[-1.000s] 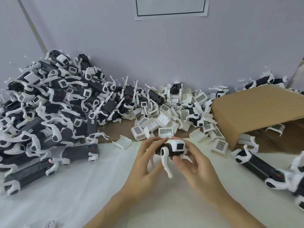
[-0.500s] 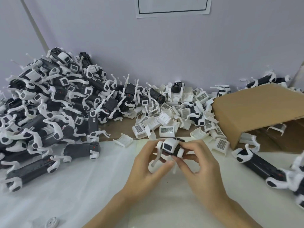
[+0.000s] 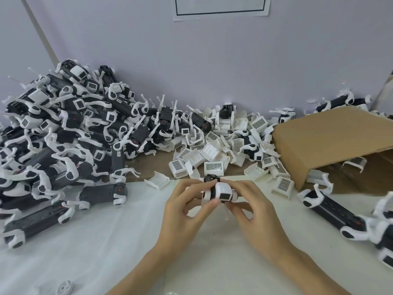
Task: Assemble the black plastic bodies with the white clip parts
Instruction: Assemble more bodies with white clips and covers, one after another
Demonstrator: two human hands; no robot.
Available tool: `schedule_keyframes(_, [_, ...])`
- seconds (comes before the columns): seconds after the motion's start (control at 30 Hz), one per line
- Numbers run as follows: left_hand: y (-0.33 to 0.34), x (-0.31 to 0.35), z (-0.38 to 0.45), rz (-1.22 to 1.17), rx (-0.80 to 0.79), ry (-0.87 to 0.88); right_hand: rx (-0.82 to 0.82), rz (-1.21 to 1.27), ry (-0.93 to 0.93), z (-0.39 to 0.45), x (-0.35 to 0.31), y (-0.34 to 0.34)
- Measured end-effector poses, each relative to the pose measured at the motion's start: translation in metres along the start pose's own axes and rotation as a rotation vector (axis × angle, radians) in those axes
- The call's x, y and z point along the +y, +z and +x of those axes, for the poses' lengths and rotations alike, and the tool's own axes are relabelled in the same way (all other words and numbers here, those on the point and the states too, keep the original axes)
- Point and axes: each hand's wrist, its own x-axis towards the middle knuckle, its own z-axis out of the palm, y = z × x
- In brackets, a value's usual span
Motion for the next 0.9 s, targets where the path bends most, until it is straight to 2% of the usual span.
schedule_keyframes(0.23, [-0.002,0.001,0.001,-0.016,-0.023,-0.039,-0.01,-0.054,-0.066,-0.005,-0.006,0.005])
schedule_keyframes(0.43, [-0.004,0.01,0.005,0.136,-0.097,0.036,0.13,-0.115,-0.129,-0.003,-0.01,0.004])
schedule_keyframes(0.53, [0.006,0.013,0.004,0.286,-0.122,0.033,0.094,-0.128,-0.16,-0.004,-0.01,0.002])
schedule_keyframes(0.63, [0.011,0.013,0.005,0.142,-0.045,-0.084,-0.017,-0.079,-0.165,-0.003,-0.009,0.003])
schedule_keyframes(0.7, [0.004,0.012,0.011,0.037,-0.023,-0.19,0.045,-0.081,-0.121,0.0,-0.01,0.003])
schedule_keyframes(0.77, [-0.005,0.009,0.014,-0.078,-0.086,-0.283,0.141,-0.091,-0.09,0.003,-0.011,0.001])
schedule_keyframes(0.9, [-0.009,0.003,0.012,-0.203,-0.152,-0.32,0.225,-0.14,-0.064,0.003,-0.017,-0.001])
